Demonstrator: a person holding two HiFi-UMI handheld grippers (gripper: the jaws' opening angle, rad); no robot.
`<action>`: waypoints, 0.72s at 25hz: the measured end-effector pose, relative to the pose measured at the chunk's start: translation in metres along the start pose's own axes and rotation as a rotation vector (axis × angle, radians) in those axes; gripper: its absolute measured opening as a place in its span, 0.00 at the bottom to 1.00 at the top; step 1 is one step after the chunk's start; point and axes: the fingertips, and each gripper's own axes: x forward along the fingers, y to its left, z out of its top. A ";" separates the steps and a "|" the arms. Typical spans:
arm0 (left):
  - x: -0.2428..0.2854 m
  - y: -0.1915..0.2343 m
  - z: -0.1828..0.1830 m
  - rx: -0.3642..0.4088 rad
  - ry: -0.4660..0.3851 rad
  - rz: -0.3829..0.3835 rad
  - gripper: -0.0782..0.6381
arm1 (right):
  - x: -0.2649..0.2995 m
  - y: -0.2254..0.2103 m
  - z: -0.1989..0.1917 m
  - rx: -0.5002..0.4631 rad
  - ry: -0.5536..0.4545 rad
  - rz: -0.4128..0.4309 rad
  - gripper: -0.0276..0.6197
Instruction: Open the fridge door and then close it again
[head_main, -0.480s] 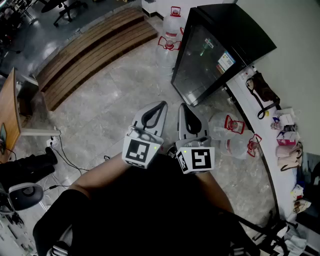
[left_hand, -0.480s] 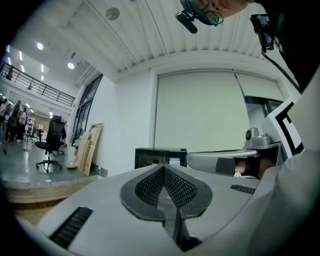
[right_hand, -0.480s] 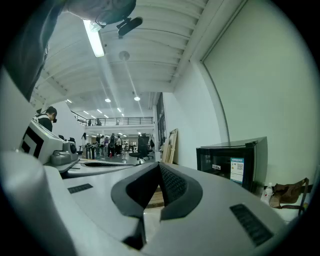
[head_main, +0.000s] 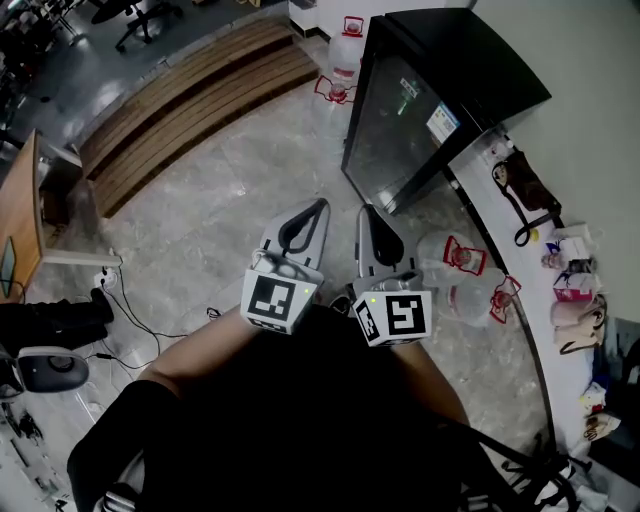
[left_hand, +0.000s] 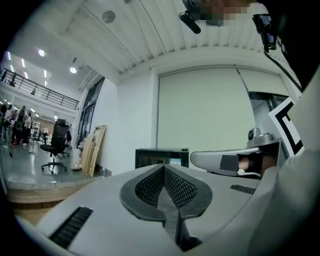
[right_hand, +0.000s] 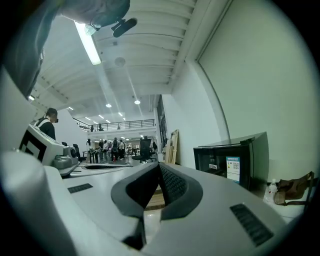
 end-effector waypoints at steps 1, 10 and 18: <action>0.003 -0.002 -0.001 -0.001 -0.002 0.004 0.12 | -0.001 -0.005 -0.001 0.005 0.001 0.001 0.07; 0.056 0.014 -0.011 -0.015 -0.019 -0.025 0.12 | 0.028 -0.040 -0.025 0.024 0.059 0.010 0.07; 0.155 0.091 -0.034 -0.103 -0.025 -0.053 0.12 | 0.144 -0.081 -0.035 -0.008 0.070 0.010 0.07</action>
